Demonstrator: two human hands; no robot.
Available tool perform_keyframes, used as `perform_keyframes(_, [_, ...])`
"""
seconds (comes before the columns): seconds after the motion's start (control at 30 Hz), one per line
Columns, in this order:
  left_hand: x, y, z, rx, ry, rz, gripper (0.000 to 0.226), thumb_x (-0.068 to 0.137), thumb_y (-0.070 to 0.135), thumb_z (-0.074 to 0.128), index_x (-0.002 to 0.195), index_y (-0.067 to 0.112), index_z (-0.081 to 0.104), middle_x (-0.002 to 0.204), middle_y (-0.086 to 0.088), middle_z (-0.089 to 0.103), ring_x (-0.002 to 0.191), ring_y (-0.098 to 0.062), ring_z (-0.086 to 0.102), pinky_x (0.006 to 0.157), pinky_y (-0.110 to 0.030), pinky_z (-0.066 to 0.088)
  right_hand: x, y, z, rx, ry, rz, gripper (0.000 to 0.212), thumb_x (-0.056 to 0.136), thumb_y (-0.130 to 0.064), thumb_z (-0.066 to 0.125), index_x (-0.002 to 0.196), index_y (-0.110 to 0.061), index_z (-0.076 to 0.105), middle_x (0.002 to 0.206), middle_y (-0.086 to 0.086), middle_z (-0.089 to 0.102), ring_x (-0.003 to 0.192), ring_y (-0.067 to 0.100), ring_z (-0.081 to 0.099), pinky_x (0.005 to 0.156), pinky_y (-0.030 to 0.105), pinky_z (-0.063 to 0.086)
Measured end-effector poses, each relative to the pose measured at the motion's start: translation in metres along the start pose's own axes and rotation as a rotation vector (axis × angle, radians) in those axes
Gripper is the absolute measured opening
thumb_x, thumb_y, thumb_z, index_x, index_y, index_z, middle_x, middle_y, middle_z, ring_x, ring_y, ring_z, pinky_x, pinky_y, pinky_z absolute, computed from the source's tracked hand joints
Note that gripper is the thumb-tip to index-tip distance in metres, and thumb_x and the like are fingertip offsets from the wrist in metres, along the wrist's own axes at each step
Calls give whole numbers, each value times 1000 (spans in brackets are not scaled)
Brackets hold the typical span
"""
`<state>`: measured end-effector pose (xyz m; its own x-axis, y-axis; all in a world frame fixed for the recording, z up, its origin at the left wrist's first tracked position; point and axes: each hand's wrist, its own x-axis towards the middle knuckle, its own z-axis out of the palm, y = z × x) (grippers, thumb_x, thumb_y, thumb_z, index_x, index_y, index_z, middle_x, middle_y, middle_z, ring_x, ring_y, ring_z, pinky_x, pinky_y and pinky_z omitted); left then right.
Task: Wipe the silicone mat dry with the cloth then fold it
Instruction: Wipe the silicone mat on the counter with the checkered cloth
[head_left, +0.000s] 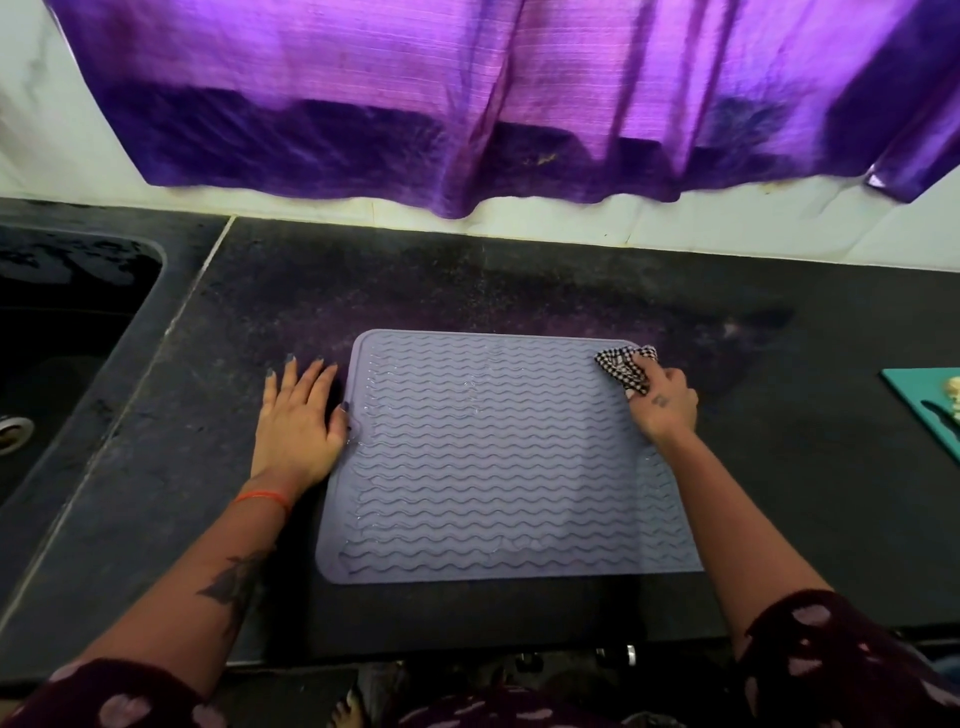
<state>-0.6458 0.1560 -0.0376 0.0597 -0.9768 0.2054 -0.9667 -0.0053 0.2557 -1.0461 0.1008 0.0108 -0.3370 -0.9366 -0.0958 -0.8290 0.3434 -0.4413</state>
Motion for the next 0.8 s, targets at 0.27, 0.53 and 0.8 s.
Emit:
perform_keyframes(0.27, [0,-1,0,6,4,5,73,82,45,21,137,4,43,145,-16,40,141,-36,19,117,-46,4,20,10,-56,1285,18,285,31,94,-3,39,118,-14,55,99,3,61,83,18,60,66,31,51])
perform_keyframes(0.53, [0,0,-1,-9,9,6,71,83,45,23,137,4,43,145,-17,40,141,-37,19,116,-47,4,15,15,-25,840,78,325,47,79,-35,68,115,-7,58,110,15,62,89,27,61,75,36,54])
perform_keyframes(0.8, [0,0,0,-2,5,-3,69,83,44,24,137,5,44,144,-17,41,141,-37,20,117,-46,4,-15,-8,15,15,168,-54,43,94,-29,50,130,-7,46,126,22,48,113,40,44,92,43,38])
